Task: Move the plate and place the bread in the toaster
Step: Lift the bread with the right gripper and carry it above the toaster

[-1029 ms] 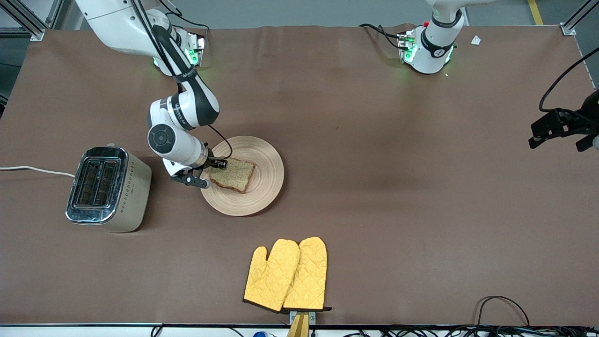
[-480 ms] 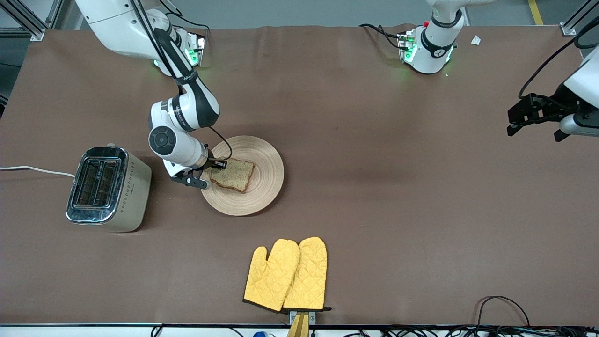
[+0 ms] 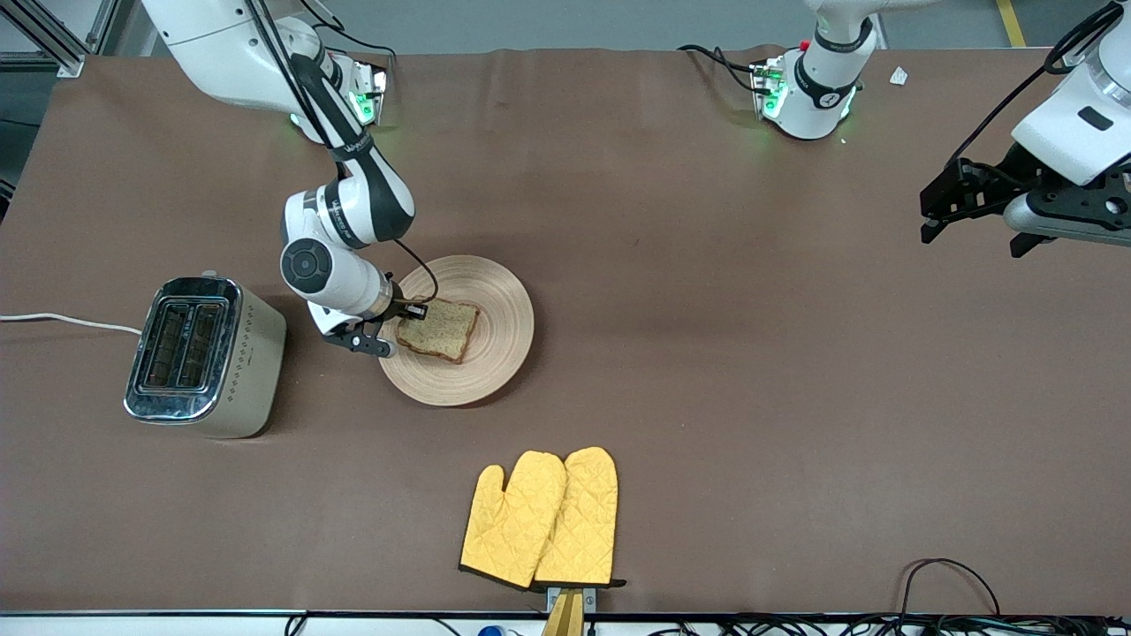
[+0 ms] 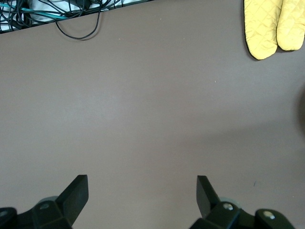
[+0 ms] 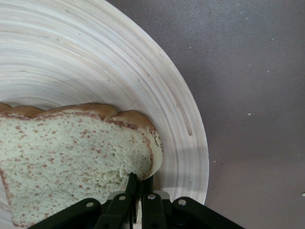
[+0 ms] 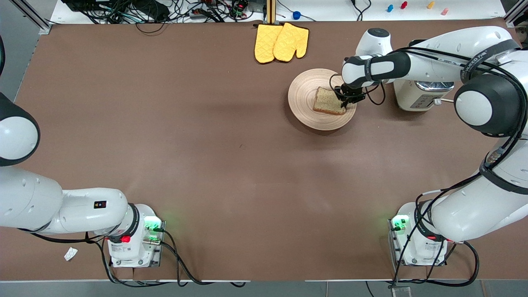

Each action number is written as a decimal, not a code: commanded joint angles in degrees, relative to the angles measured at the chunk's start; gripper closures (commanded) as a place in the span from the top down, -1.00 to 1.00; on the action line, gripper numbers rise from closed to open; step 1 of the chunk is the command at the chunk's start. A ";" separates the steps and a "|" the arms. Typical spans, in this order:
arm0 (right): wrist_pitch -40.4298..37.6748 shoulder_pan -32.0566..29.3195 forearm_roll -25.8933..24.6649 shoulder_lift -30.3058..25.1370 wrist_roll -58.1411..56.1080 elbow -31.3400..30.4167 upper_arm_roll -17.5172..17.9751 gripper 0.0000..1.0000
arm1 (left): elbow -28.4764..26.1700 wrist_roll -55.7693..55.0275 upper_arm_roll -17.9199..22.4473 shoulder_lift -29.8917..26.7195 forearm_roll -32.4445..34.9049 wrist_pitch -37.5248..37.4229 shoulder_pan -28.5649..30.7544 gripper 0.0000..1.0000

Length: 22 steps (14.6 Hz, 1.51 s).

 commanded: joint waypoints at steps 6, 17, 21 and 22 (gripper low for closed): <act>-24.12 -0.28 -7.61 -1.06 0.88 12.99 -1.26 -0.99 | -1.04 -0.46 1.11 -0.70 0.27 0.96 1.36 1.00; -64.04 5.16 -50.56 -4.14 0.36 28.67 -0.56 -0.99 | -0.69 0.34 1.12 -0.26 0.45 0.96 1.90 1.00; -65.64 4.82 -65.87 -1.34 4.55 27.08 -0.82 -0.99 | -0.69 0.51 1.12 -0.26 0.45 0.96 1.90 1.00; -65.64 4.30 -67.46 -0.28 7.88 26.91 -0.91 -0.99 | -0.69 0.43 1.12 -0.26 0.45 0.96 1.90 1.00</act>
